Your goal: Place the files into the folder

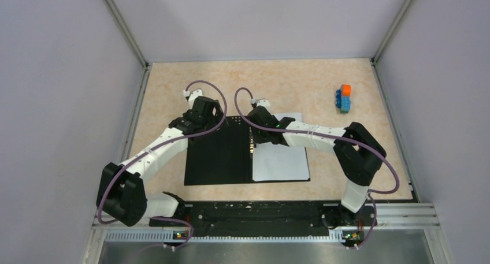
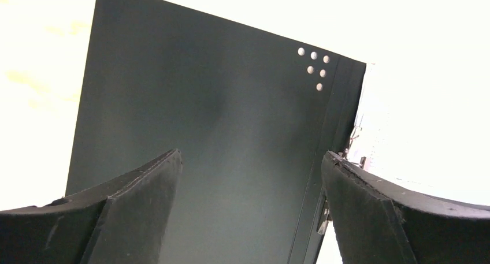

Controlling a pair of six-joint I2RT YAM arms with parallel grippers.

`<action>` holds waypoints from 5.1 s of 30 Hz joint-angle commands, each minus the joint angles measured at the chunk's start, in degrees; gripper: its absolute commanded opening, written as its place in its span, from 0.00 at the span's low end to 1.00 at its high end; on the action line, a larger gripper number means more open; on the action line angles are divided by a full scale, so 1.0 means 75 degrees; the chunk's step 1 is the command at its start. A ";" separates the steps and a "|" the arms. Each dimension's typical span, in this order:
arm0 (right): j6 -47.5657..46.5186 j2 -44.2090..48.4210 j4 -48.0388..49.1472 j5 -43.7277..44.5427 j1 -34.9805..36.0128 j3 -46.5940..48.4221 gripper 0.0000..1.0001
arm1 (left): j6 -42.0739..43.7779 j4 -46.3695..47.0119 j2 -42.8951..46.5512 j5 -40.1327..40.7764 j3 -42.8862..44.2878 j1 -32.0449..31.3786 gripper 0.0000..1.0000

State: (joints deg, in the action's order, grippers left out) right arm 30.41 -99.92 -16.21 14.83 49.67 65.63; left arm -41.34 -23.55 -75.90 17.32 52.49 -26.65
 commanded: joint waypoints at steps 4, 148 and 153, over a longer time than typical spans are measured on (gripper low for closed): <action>0.0358 -0.0605 0.0008 0.0229 0.0198 0.0599 0.29 | 0.0109 -0.0154 0.0826 -0.0249 -0.0492 0.0196 0.96; -0.0450 0.1546 0.1760 -0.1607 -0.1126 -0.2727 0.10 | -0.2723 -0.0202 -0.2217 0.0132 -0.0629 -0.0101 0.98; -0.0351 0.1711 0.1762 -0.1506 -0.1127 -0.2727 0.10 | -0.2626 -0.0203 -0.2122 0.0142 -0.0624 -0.0098 0.98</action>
State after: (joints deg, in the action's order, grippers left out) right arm 26.72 -89.95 -5.13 3.11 40.77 44.97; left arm -59.94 -24.62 -89.41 20.45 49.01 -27.55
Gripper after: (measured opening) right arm 0.095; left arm 0.982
